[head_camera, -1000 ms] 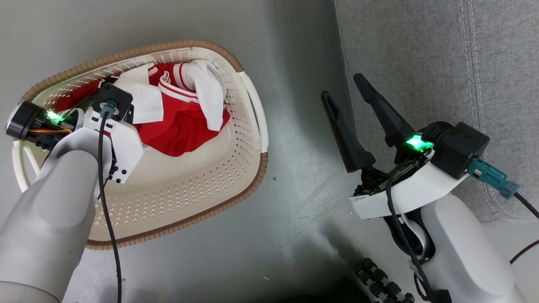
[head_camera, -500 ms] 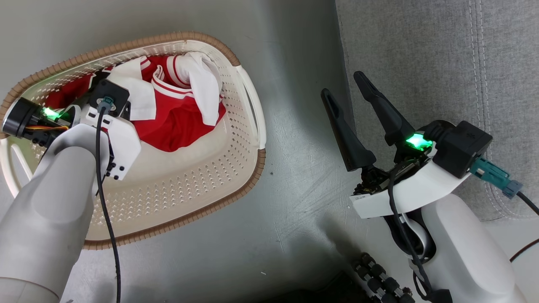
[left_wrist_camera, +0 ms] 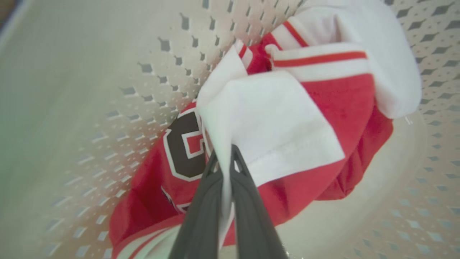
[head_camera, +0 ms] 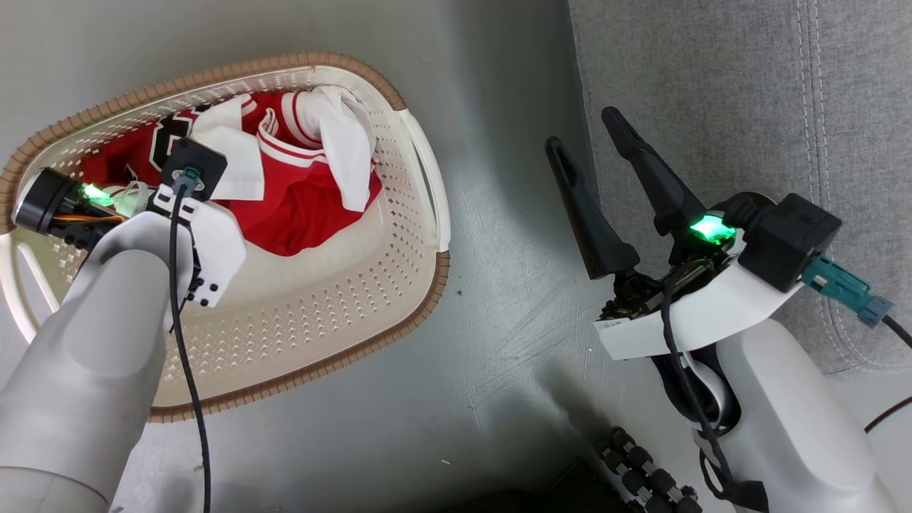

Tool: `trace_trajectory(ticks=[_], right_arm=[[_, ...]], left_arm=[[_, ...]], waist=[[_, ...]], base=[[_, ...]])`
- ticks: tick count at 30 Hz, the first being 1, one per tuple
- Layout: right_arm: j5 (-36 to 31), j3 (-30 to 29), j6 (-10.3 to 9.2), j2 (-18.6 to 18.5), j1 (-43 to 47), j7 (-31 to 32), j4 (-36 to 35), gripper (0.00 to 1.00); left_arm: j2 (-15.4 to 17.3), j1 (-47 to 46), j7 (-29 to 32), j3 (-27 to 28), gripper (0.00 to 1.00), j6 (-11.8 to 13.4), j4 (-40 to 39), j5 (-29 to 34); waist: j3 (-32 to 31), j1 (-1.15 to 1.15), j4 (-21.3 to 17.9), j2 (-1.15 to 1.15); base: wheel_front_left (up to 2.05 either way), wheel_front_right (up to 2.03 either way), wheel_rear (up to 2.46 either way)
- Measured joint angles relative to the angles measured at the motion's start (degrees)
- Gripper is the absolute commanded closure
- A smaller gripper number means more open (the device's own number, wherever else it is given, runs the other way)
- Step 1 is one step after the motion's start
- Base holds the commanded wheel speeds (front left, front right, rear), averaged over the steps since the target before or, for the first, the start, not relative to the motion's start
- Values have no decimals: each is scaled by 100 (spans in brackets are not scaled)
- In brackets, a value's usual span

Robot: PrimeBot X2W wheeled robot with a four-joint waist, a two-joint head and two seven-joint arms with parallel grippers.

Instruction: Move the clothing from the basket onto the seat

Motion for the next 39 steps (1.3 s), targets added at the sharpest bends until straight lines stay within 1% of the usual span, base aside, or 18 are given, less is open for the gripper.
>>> trace_trajectory(ticks=[8, 20, 30, 39], right_arm=[[-2, -155, 0, 2, -21, 0, 1, 0], [-148, -275, 0, 2, -246, 0, 60, 0], [-205, -541, 0, 0, -297, 0, 207, 0], [-270, -772, 0, -87, -279, -1, 360, 0]], left_arm=[[-115, -36, -257, 49, 100, 0, -35, -63], [-283, -9, -821, 232, 100, 53, -176, -280], [-466, 221, -1305, 415, 100, 153, -276, -545], [-631, 541, -1655, 470, 100, 162, -271, -726]], waist=[[-57, 0, 31, 0], [-249, 0, 158, 0], [-541, 0, 311, 0], [-912, 0, 472, 0]], base=[[0, 0, 0], [0, 0, 0], [0, 0, 0], [0, 0, 0]])
